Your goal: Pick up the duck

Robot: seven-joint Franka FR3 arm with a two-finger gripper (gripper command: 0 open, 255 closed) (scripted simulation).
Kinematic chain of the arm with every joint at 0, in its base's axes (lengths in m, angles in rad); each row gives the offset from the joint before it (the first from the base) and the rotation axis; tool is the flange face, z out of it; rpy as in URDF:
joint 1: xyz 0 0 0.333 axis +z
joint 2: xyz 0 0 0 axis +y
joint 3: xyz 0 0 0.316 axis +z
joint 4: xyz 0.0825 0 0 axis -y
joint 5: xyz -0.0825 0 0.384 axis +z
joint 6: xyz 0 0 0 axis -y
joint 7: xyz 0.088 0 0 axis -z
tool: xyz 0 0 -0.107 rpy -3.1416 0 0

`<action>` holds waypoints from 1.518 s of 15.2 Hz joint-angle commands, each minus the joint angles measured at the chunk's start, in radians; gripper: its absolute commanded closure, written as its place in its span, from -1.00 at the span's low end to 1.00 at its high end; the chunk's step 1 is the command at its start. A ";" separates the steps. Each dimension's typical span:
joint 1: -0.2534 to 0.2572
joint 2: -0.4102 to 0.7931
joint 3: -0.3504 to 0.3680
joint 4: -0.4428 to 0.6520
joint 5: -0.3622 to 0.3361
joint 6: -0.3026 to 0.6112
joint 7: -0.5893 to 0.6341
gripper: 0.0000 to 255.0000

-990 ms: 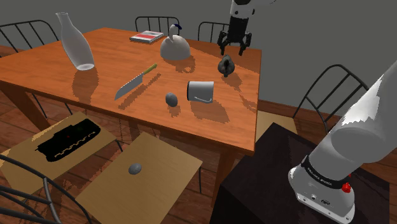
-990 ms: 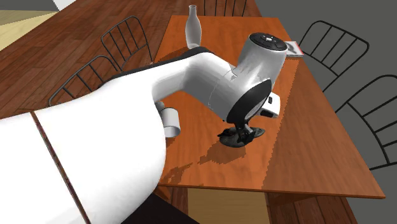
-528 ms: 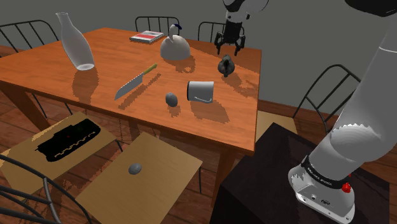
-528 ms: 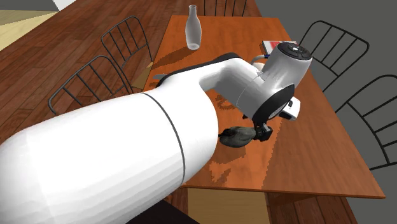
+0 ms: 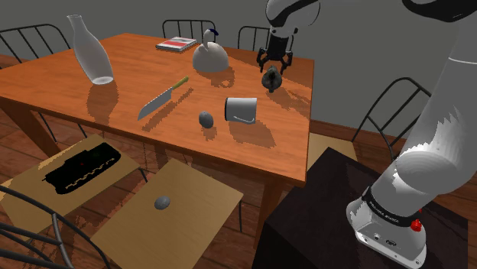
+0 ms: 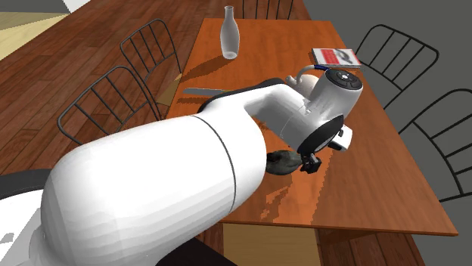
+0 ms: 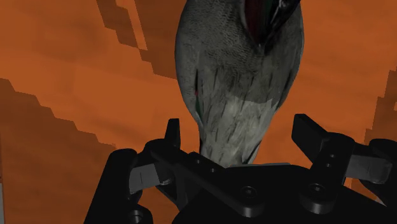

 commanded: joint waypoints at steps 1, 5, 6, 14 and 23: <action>0.000 0.002 0.000 -0.009 0.001 0.012 -0.001 -1.00; 0.000 0.003 0.000 -0.007 0.001 0.010 -0.001 1.00; 0.000 0.002 0.000 -0.007 0.001 0.010 -0.001 1.00; 0.000 -0.010 -0.001 0.016 -0.003 -0.025 0.002 1.00; 0.000 -0.036 -0.003 0.103 -0.011 -0.138 0.012 1.00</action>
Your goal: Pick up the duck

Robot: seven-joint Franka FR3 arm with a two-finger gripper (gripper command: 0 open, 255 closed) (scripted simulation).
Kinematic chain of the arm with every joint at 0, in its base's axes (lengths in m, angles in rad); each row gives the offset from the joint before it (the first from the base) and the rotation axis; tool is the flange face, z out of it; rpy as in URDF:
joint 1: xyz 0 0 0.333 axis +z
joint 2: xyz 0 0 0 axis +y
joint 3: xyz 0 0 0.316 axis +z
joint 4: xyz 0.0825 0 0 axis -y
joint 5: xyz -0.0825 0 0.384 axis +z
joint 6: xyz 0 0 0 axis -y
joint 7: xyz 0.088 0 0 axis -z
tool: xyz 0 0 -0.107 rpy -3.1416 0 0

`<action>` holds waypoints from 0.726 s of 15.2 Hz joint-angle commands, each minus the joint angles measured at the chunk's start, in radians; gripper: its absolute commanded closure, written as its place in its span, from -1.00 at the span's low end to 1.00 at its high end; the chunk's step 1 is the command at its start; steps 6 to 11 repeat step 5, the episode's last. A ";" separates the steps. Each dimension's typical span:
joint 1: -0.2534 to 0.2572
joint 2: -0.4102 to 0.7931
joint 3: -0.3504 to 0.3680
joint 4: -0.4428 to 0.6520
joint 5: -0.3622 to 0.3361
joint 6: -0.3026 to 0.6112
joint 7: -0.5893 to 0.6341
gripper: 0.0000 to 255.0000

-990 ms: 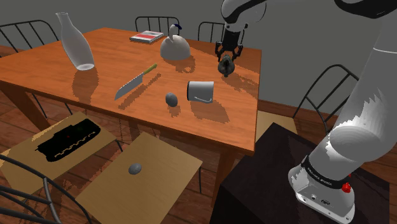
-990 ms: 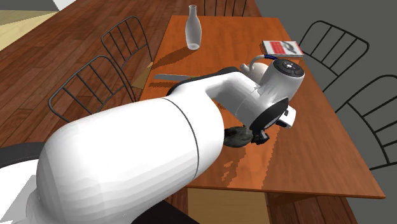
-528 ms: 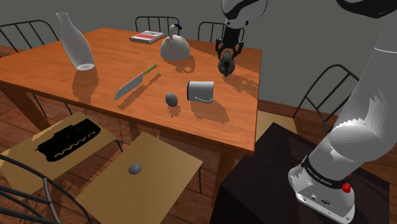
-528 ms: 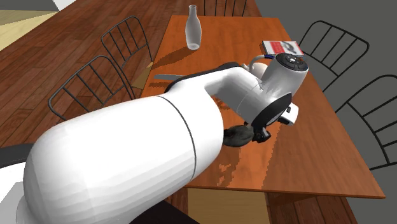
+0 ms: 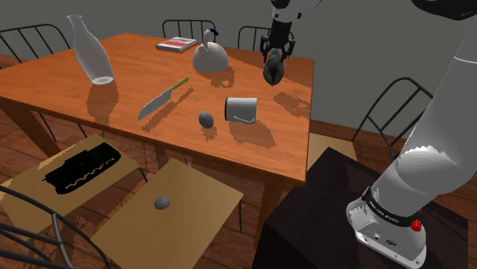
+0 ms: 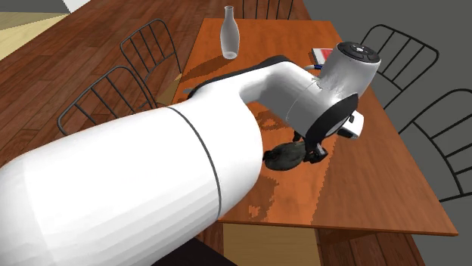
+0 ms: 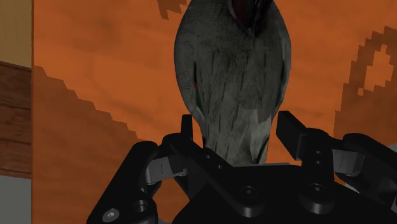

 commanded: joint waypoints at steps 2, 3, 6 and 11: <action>0.000 -0.005 -0.001 0.037 -0.002 -0.041 0.003 1.00; 0.000 -0.006 -0.001 0.049 -0.003 -0.054 0.004 1.00; 0.000 -0.006 -0.001 0.050 -0.003 -0.056 0.004 1.00; 0.000 -0.006 -0.001 0.050 -0.003 -0.056 0.004 1.00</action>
